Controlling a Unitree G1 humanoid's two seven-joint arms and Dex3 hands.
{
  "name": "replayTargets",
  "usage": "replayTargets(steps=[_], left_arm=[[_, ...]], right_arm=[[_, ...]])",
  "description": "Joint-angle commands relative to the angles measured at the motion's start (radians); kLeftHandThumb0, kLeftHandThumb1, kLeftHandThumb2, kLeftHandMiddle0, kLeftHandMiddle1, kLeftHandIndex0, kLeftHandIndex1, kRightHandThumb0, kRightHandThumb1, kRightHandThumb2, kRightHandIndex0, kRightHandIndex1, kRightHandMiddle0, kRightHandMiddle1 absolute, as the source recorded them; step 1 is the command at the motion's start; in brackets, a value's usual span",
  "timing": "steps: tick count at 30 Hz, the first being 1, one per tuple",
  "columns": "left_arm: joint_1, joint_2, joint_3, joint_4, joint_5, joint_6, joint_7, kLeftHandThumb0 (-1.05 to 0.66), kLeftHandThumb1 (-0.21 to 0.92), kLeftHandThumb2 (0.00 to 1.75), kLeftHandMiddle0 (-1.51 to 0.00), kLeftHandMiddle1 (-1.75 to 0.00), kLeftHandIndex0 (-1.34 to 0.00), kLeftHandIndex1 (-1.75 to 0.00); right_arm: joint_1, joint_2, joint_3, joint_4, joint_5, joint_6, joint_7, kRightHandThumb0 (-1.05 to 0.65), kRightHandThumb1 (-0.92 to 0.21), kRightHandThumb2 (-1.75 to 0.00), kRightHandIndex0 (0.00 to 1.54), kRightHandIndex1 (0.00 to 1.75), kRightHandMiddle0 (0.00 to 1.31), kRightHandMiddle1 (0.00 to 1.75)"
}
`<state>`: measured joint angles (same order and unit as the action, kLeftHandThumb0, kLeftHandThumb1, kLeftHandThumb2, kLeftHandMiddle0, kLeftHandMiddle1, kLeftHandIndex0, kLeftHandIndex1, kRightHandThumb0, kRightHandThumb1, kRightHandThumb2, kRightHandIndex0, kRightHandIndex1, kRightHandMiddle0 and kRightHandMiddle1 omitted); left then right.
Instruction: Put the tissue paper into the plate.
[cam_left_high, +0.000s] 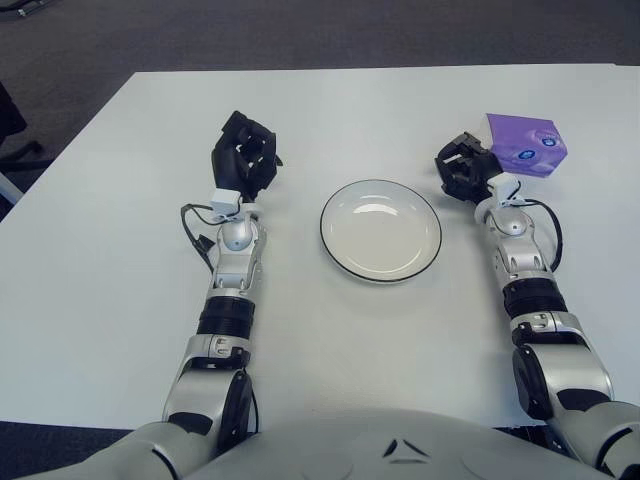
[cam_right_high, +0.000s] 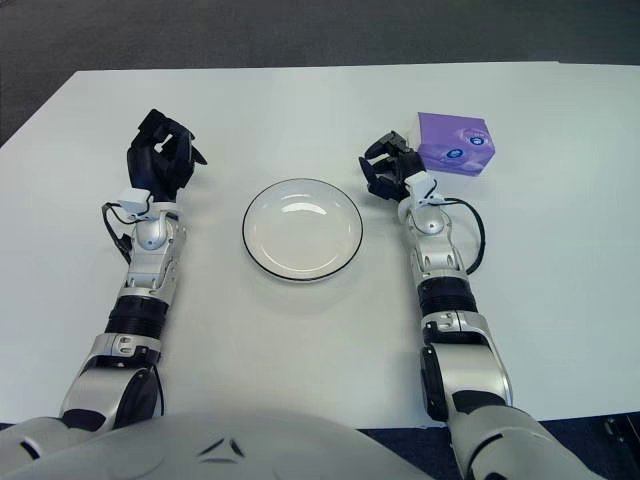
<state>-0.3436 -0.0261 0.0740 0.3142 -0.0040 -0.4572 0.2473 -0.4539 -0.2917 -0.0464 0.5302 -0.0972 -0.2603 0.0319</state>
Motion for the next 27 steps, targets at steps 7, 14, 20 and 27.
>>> replayTargets(steps=[7, 14, 20, 27], left_arm=[[0.278, -0.051, 0.006, 0.112, 0.013, 0.028, 0.022, -0.27, 0.92, 0.34, -0.93, -1.75, -0.76, -1.75], [0.275, -0.054, 0.006, 0.116, 0.015, 0.028, 0.025, -0.27, 0.92, 0.34, -0.93, -1.75, -0.76, -1.75], [0.273, -0.057, 0.006, 0.117, 0.020, 0.028, 0.028, -0.27, 0.92, 0.34, -0.92, -1.75, -0.75, -1.75], [0.275, -0.058, 0.006, 0.120, 0.021, 0.023, 0.027, -0.27, 0.92, 0.35, -0.92, -1.75, -0.75, -1.75]], right_arm=[[0.049, -0.212, 0.071, -0.114, -0.359, -0.260, -0.179, -0.36, -0.92, -0.30, 0.69, 1.61, 0.45, 1.50], [0.062, -0.324, 0.107, -0.163, -0.530, -0.378, -0.265, -0.36, -0.92, -0.28, 0.66, 1.56, 0.45, 1.48], [0.047, -0.371, 0.124, -0.157, -0.682, -0.379, -0.437, -0.23, -0.92, -0.26, 0.60, 1.45, 0.44, 1.41], [0.021, -0.413, 0.120, -0.126, -0.731, -0.366, -0.516, -0.03, -0.92, -0.24, 0.57, 1.37, 0.37, 1.37]])
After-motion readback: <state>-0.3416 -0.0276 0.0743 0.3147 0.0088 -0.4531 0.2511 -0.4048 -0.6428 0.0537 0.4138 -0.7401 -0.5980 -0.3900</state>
